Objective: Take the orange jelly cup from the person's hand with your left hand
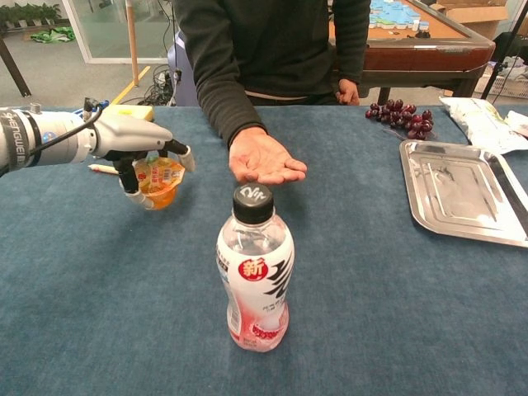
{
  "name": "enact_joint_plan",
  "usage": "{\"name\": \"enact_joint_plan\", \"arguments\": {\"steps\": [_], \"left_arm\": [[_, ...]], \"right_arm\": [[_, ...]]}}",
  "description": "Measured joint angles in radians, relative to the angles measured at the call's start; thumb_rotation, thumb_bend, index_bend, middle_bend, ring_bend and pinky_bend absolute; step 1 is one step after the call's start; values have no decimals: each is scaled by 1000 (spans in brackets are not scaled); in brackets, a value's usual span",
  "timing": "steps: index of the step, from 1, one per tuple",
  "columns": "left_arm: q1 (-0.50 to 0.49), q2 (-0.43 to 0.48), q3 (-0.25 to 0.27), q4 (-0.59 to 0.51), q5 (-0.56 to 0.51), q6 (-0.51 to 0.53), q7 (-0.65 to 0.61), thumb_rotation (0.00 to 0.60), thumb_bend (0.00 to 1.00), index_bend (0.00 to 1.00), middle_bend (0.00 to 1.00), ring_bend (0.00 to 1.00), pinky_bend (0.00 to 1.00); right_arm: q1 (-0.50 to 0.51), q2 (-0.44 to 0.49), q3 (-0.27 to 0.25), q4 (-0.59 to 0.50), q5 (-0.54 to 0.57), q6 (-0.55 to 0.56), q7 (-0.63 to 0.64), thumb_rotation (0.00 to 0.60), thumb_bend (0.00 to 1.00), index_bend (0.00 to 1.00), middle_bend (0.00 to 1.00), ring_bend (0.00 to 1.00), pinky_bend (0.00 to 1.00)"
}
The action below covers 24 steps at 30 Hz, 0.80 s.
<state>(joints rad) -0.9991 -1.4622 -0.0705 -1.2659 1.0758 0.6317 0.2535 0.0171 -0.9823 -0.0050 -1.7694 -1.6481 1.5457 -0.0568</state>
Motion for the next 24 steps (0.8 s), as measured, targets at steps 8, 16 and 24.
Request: {"name": "enact_joint_plan", "arguments": {"steps": [8, 16, 24], "left_arm": [[18, 52, -32, -88, -90, 40, 8, 600, 196, 0, 0, 0, 269], [82, 130, -53, -163, -126, 141, -18, 600, 195, 0, 0, 0, 261], [205, 242, -59, -273, -87, 299, -91, 600, 195, 0, 0, 0, 254]], "right_arm": [[-1, -1, 0, 9, -7, 6, 11, 600, 191, 90, 99, 0, 88], [-1, 1, -1, 18, -14, 10, 24, 600, 190, 90, 99, 0, 88], [8, -2, 4, 33, -8, -2, 42, 600, 190, 90, 99, 0, 88]]}}
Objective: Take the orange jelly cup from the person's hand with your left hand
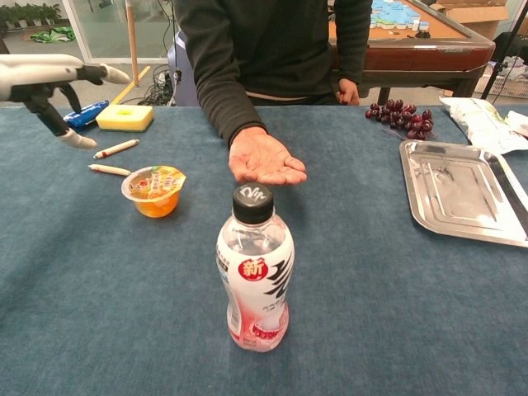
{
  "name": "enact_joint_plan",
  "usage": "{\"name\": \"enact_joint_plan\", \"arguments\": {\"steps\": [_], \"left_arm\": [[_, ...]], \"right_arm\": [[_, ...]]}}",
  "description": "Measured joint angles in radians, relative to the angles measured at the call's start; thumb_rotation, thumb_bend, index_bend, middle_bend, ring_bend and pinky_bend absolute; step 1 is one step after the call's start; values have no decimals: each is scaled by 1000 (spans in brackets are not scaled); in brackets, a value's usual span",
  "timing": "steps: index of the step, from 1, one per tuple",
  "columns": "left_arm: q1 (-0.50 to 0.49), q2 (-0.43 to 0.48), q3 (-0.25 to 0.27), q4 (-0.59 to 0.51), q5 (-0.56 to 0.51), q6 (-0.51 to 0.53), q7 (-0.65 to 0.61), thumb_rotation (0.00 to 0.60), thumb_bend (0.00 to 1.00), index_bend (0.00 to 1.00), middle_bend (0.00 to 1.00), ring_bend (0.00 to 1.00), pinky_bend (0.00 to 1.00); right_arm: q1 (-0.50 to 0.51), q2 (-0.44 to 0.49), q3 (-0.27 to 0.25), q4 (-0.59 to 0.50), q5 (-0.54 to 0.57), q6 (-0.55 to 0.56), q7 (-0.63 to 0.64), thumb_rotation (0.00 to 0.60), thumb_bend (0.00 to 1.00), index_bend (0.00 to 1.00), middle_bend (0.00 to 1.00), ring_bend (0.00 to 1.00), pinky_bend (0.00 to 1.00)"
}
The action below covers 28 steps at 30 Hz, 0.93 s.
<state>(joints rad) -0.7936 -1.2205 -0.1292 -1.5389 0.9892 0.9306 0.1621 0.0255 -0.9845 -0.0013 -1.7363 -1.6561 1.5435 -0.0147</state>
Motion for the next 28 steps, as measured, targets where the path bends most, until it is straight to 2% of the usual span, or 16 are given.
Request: {"name": "enact_joint_plan", "arguments": {"steps": [5, 11, 21, 28], "left_arm": [[118, 68, 26, -94, 48, 156, -10, 600, 195, 0, 0, 0, 252], [277, 123, 94, -188, 139, 333, 2, 600, 195, 0, 0, 0, 243], [495, 98, 176, -200, 321, 604, 21, 600, 195, 0, 0, 0, 233], [573, 72, 196, -192, 394, 671, 49, 600, 195, 0, 0, 0, 232]], "right_arm": [[13, -7, 3, 13, 0, -17, 14, 600, 191, 90, 99, 0, 88], [33, -12, 2, 22, -10, -40, 31, 600, 191, 90, 99, 0, 88], [43, -34, -5, 33, -43, -35, 29, 600, 190, 90, 99, 0, 88], [37, -43, -10, 45, -32, -31, 36, 600, 190, 90, 99, 0, 88]]}}
